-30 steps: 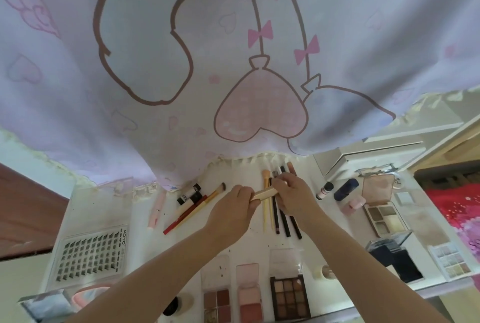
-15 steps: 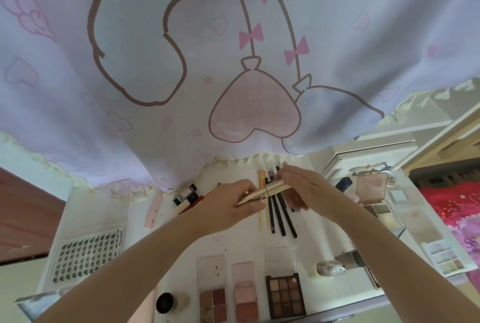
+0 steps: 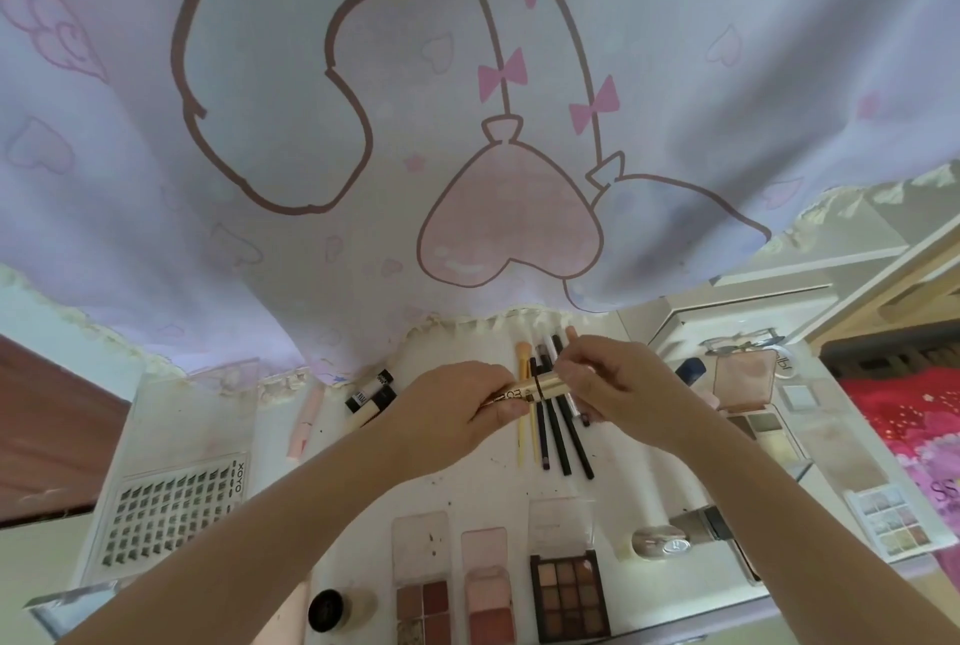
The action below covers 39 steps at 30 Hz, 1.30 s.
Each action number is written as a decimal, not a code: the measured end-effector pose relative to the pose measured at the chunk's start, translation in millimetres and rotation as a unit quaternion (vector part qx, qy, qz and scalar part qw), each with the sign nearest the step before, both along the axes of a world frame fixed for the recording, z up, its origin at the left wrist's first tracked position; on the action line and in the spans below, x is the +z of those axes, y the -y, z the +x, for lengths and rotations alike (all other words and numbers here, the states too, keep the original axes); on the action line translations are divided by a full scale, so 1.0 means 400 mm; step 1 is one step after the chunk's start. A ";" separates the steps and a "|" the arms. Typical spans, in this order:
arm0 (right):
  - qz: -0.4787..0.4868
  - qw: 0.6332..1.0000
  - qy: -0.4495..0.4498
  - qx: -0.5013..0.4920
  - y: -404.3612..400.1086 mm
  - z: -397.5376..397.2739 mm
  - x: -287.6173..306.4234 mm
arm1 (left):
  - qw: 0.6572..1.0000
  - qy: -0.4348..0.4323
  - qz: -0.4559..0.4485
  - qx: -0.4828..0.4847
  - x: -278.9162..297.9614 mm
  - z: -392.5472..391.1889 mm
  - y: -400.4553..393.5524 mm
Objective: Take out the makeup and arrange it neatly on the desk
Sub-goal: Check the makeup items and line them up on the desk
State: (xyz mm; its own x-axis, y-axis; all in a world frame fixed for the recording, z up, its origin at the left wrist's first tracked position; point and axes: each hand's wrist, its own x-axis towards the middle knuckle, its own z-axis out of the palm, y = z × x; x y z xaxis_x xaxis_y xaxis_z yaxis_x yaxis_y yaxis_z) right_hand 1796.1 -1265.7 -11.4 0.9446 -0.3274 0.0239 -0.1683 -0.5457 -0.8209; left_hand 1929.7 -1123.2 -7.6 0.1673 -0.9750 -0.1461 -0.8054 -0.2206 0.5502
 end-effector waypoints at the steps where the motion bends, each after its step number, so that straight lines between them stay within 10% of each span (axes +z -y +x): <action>1: 0.015 0.999 0.038 0.002 0.000 -0.003 -0.001 | 1.000 -0.014 -0.003 0.006 -0.002 0.001 -0.001; 39: 0.218 0.968 -0.124 -0.021 0.021 0.031 -0.088 | 0.986 -0.112 0.085 0.094 -0.103 0.002 0.003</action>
